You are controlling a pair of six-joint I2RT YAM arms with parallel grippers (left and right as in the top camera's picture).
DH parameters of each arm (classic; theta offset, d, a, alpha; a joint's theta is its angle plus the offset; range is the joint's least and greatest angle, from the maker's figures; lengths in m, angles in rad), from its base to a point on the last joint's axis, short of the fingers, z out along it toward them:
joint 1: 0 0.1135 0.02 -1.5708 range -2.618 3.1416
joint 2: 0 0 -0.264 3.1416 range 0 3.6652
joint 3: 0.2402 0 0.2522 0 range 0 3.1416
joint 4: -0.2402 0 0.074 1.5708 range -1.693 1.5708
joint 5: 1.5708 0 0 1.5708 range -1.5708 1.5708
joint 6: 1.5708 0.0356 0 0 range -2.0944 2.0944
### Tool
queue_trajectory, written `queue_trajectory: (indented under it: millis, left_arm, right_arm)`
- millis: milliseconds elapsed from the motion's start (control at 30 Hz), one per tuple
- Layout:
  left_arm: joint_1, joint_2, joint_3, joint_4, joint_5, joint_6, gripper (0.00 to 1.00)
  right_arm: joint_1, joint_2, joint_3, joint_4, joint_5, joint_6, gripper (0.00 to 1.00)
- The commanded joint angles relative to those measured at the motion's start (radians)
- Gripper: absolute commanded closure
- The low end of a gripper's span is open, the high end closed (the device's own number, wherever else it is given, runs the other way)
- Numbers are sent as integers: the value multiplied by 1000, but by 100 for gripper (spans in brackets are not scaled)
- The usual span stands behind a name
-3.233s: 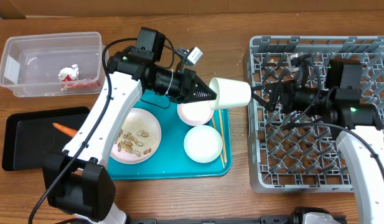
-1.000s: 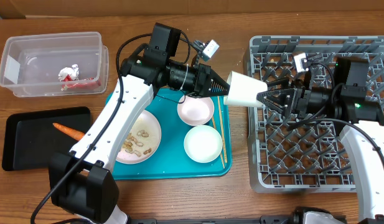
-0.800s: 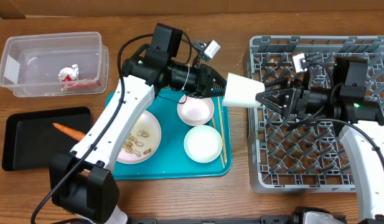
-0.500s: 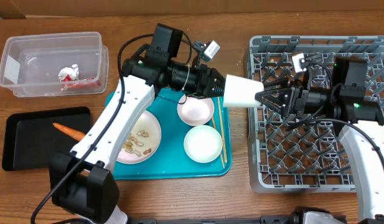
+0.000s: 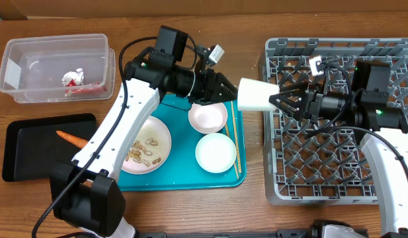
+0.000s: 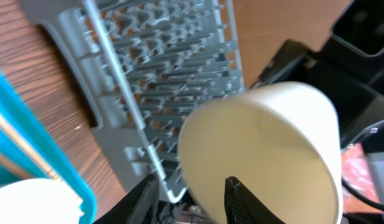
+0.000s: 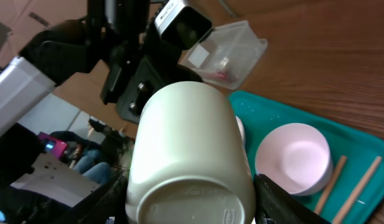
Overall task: Sort waste into correct bins and load items into the dishwasher
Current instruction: 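Lift the cup toward the right gripper and hand it over, then place the white cup upside down in the rack's right side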
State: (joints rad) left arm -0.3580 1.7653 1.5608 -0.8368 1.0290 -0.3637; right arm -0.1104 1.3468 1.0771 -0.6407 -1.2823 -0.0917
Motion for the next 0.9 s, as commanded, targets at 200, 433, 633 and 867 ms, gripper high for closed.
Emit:
queue_trajectory:
  millis: [200, 433, 633, 867]
  left_arm:
    - [52, -24, 18, -123, -185, 77, 64]
    - [159, -29, 19, -233, -312, 108, 64]
    - [219, -31, 19, -320, -439, 151, 65]
    - [227, -34, 19, -350, -525, 151, 68]
  right_arm:
    - [3, -6, 107, -173, 357, 16, 57]
    - [3, -6, 352, -497, 780, 69, 58]
    - [3, -6, 484, -702, 1231, 227, 58]
    - [-64, -6, 484, -772, 1417, 334, 58]
